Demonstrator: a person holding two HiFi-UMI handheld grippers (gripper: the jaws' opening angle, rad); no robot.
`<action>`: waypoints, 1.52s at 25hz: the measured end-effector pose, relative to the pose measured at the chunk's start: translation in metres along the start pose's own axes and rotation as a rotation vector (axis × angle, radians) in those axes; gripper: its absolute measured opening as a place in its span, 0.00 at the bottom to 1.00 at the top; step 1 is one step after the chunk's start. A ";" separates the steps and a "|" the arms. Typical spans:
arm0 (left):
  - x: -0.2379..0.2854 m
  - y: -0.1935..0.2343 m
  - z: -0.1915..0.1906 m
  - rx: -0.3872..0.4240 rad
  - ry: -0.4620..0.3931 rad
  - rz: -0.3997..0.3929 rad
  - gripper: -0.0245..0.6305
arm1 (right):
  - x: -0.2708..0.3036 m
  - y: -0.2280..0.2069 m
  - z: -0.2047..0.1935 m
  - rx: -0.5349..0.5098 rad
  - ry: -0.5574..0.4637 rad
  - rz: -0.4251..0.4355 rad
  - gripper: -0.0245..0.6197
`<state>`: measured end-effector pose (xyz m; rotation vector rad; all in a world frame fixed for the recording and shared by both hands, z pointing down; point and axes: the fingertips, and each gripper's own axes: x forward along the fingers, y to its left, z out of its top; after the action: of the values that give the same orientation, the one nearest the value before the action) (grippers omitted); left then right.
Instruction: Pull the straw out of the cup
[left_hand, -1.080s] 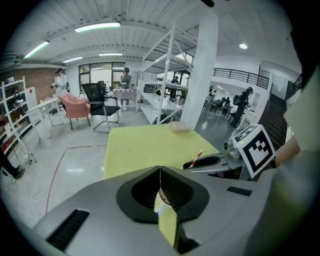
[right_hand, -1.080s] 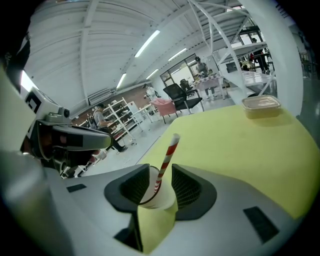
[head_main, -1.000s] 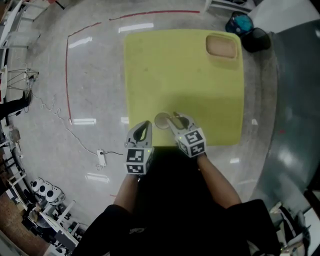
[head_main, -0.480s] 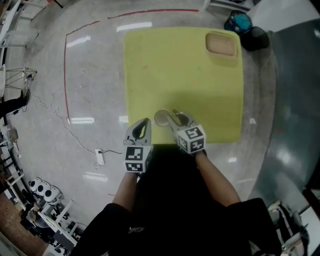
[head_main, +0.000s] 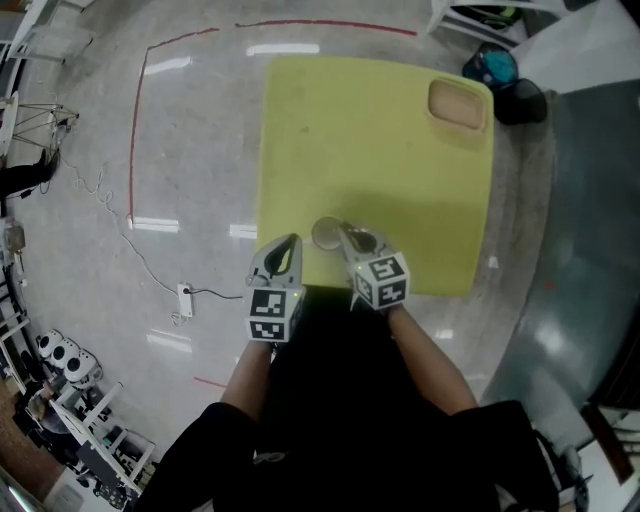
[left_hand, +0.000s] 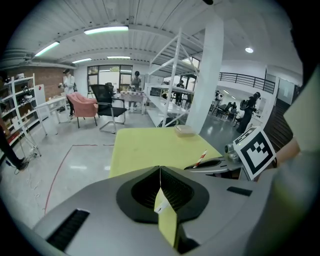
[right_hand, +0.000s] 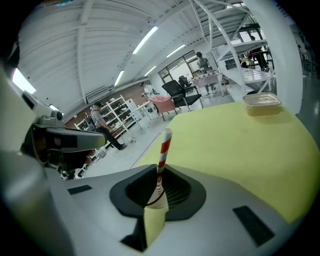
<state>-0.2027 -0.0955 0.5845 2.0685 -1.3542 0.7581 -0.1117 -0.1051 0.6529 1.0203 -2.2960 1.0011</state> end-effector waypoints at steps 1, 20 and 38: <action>-0.001 0.000 0.000 -0.005 -0.004 0.005 0.11 | 0.000 0.002 0.001 -0.003 0.002 0.007 0.10; -0.028 -0.012 -0.008 -0.108 -0.070 0.102 0.10 | -0.023 0.025 0.025 -0.125 -0.031 0.102 0.10; -0.058 -0.031 -0.001 -0.136 -0.154 0.182 0.11 | -0.074 0.054 0.054 -0.287 -0.127 0.183 0.10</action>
<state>-0.1934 -0.0478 0.5398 1.9492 -1.6501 0.5714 -0.1116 -0.0870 0.5480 0.7865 -2.5818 0.6600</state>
